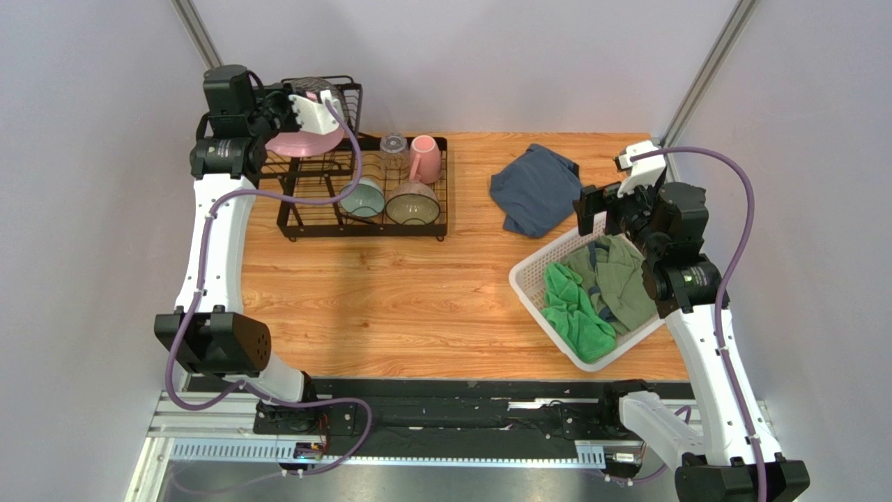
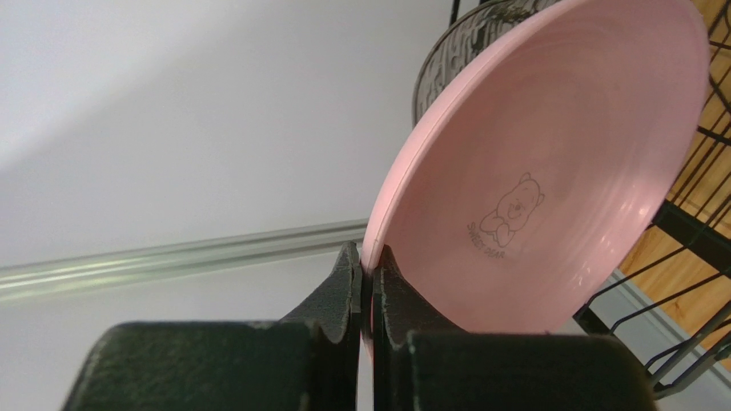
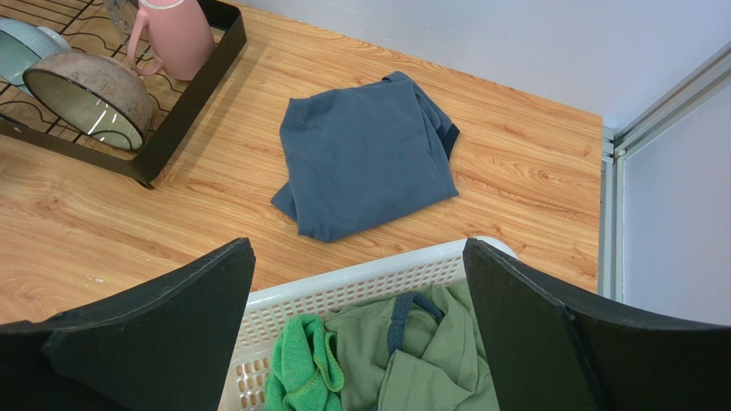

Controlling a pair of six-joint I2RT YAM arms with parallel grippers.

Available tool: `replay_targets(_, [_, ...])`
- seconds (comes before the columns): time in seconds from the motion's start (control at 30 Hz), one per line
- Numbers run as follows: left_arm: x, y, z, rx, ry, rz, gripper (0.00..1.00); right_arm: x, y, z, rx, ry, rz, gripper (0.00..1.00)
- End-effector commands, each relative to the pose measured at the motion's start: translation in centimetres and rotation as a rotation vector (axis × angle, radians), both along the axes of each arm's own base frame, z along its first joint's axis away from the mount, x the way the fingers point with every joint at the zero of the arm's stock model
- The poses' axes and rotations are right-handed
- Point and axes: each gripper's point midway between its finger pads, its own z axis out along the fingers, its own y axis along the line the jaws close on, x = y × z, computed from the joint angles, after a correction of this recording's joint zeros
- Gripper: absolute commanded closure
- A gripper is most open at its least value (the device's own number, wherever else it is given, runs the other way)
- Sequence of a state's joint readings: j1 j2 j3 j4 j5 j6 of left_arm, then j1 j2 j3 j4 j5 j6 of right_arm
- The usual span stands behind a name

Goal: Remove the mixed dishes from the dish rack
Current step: Pick up the plate from the dish rack.

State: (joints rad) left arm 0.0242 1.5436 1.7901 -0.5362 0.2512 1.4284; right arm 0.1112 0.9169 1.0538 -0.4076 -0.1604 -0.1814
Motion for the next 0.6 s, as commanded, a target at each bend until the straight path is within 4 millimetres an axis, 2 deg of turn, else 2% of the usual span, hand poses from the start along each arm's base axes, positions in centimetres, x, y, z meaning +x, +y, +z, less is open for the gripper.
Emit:
replay_targets(0.0, [-1.6,-0.1,4.7,-0.083,-0.099,0.017,1.00,0.1,0.3,2.2,-0.005,-0.057,0.018,0.00])
replay_targets(0.2, [-2.3,0.3,5.5,-0.098,-0.124,0.042,1.00,0.0,0.4,2.3,-0.004,-0.060,0.021,0.00])
replay_targets(0.33, [-3.1,0.4,6.8,-0.093,-0.170,0.044,1.00,0.0,0.4,2.3,-0.004,-0.060,0.021,0.00])
replay_targets(0.57, [-5.9,-0.2,9.3,-0.085,-0.213,0.016,1.00,0.0,0.4,2.2,-0.002,-0.057,0.022,0.00])
